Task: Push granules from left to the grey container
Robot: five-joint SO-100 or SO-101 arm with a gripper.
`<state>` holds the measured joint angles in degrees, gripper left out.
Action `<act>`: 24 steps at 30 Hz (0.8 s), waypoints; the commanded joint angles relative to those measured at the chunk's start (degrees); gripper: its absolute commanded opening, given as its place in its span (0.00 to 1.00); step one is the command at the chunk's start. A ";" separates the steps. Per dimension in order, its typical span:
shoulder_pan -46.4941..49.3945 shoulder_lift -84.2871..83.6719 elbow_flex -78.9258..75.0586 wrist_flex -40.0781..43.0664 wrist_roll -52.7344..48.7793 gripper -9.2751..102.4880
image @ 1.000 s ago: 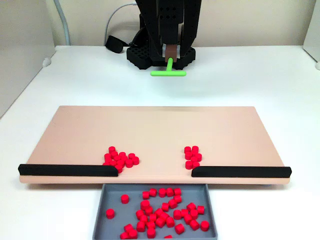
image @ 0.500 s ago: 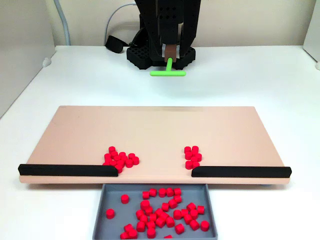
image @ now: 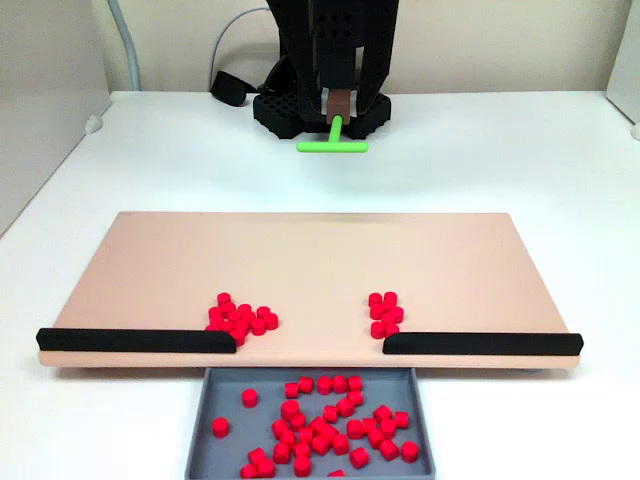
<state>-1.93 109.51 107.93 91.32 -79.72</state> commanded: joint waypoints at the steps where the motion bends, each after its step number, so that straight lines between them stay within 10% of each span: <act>1: 0.18 0.97 -0.35 0.44 -0.44 0.08; 24: 0.62 0.44 -0.35 0.44 -0.35 0.08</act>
<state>-1.93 109.51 107.93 91.32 -79.72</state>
